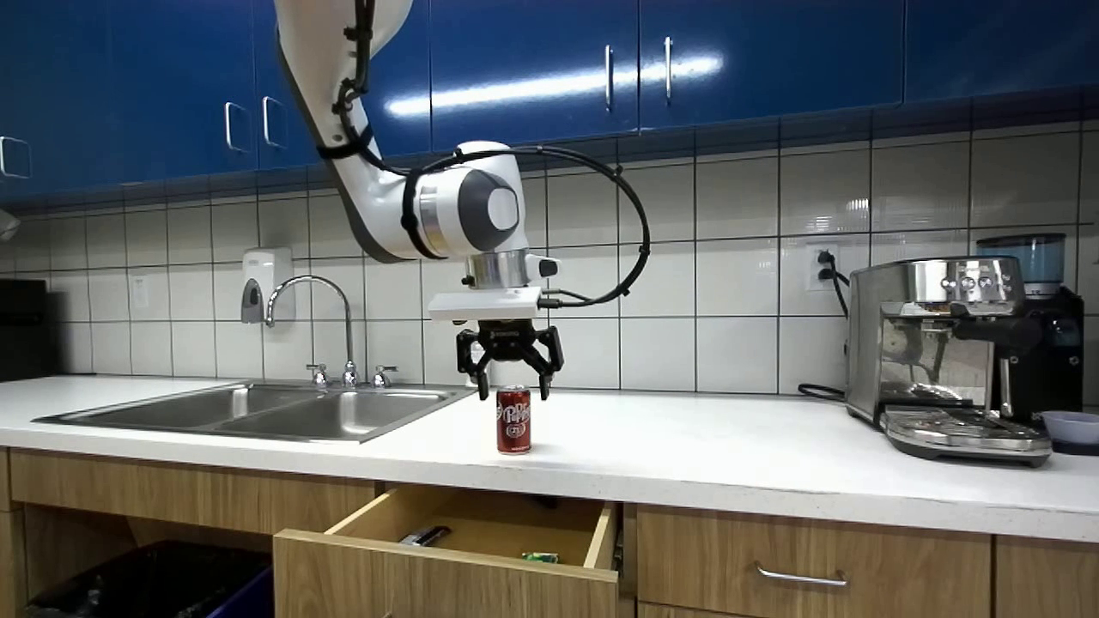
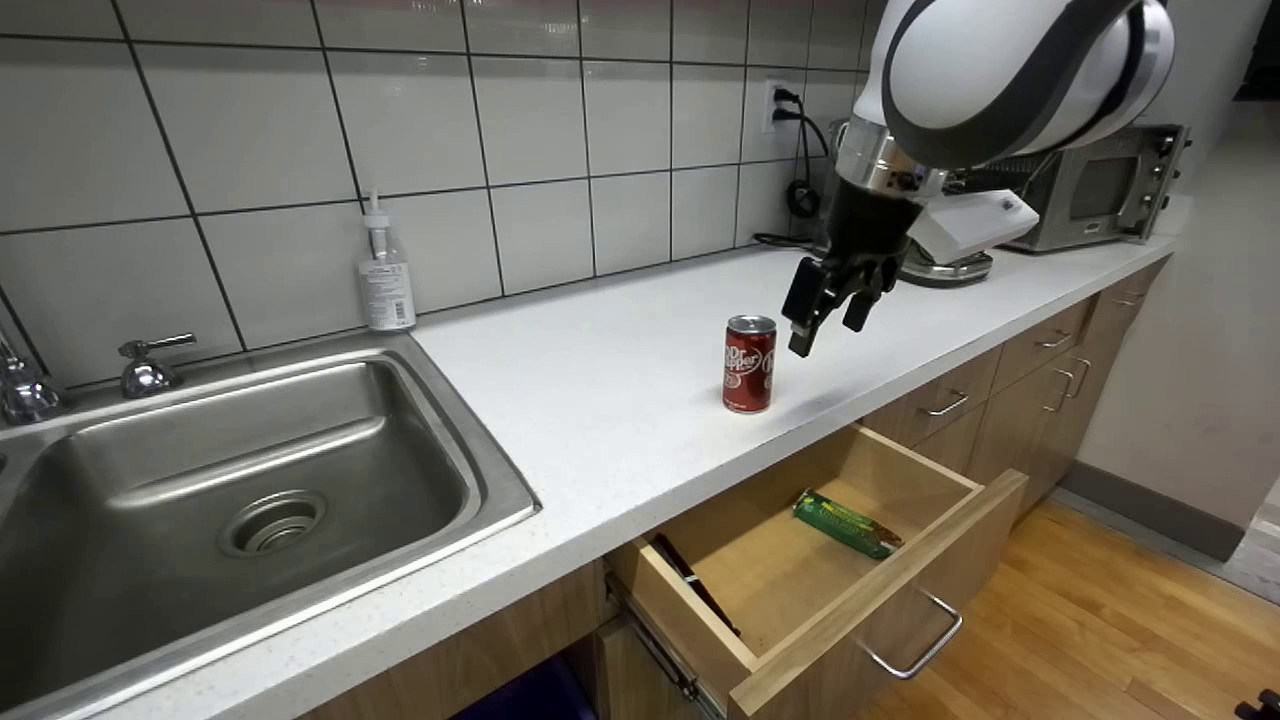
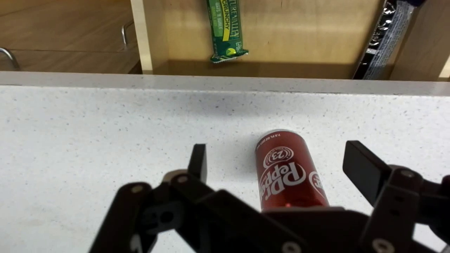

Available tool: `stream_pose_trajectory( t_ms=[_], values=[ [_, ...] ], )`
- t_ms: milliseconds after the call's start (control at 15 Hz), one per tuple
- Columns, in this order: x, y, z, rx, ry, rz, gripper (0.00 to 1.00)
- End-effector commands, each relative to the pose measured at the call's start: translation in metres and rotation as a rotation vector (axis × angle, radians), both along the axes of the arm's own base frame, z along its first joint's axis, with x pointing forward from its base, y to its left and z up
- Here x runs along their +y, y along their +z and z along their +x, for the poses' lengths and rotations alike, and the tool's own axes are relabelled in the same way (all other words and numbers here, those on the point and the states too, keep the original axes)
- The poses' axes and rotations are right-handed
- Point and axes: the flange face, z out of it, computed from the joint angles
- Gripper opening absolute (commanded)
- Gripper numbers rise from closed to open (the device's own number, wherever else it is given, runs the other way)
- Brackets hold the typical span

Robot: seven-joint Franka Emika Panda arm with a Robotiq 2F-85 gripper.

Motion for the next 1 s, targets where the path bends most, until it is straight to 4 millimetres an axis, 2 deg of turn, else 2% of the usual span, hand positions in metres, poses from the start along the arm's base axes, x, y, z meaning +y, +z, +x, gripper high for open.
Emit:
stream_pose_trajectory(
  t_ms=[0, 333, 400, 933],
  values=[
    [0.001, 0.006, 0.018, 0.019, 0.027, -0.01, 1.0],
    [0.002, 0.003, 0.036, 0.036, 0.031, -0.012, 1.0],
    [0.002, 0.001, 0.023, 0.013, 0.008, -0.002, 1.0],
    [0.002, -0.002, 0.031, 0.019, 0.009, -0.003, 1.0]
  ],
)
